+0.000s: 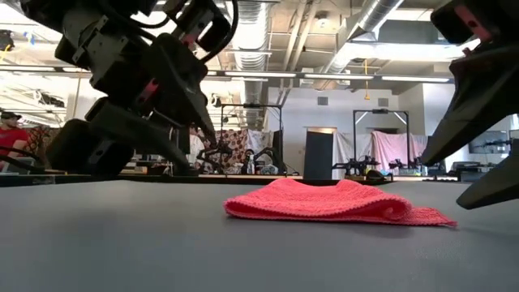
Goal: Roll towel
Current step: Roll the pink microfiber towel
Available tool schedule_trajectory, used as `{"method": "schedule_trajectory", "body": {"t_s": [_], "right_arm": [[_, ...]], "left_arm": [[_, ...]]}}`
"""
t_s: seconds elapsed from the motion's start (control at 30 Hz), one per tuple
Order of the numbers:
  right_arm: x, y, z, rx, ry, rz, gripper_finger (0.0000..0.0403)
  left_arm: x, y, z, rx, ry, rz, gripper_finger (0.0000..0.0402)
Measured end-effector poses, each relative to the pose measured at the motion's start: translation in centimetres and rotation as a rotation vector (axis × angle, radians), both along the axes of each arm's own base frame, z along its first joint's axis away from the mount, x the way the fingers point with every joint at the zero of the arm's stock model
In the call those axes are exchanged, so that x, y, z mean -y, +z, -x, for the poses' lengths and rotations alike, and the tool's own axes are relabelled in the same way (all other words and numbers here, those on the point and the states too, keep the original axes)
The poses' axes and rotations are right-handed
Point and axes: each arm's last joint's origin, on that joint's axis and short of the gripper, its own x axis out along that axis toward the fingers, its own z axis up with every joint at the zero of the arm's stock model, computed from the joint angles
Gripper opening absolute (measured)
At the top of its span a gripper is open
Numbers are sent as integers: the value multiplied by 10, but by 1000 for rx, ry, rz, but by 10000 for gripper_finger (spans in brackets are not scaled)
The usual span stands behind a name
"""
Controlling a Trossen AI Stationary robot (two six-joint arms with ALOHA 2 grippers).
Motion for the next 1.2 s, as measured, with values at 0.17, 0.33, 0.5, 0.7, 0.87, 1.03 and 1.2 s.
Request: {"method": "schedule_trajectory", "body": {"t_s": [0.17,0.33,0.5,0.7,0.87,1.03,1.2], "right_arm": [[-1,0,0,-6,7,-7,214],[-1,-1,1,-19,18,-13,214],[-1,-1,1,-19,18,-13,214],[-1,0,1,-19,23,-9,214],[-1,0,0,-16,23,-11,214],[-1,0,0,-16,24,-10,214],[-1,0,-1,-10,36,-3,214]], "left_arm": [[2,-4,-1,-15,24,10,124],[1,-3,-2,4,24,20,124],[2,-2,-2,3,18,25,124],[2,-2,-2,-2,12,37,123],[2,-3,-2,-6,27,40,123],[1,-16,-4,-84,61,92,123],[4,-32,-13,-58,89,188,123]]}}
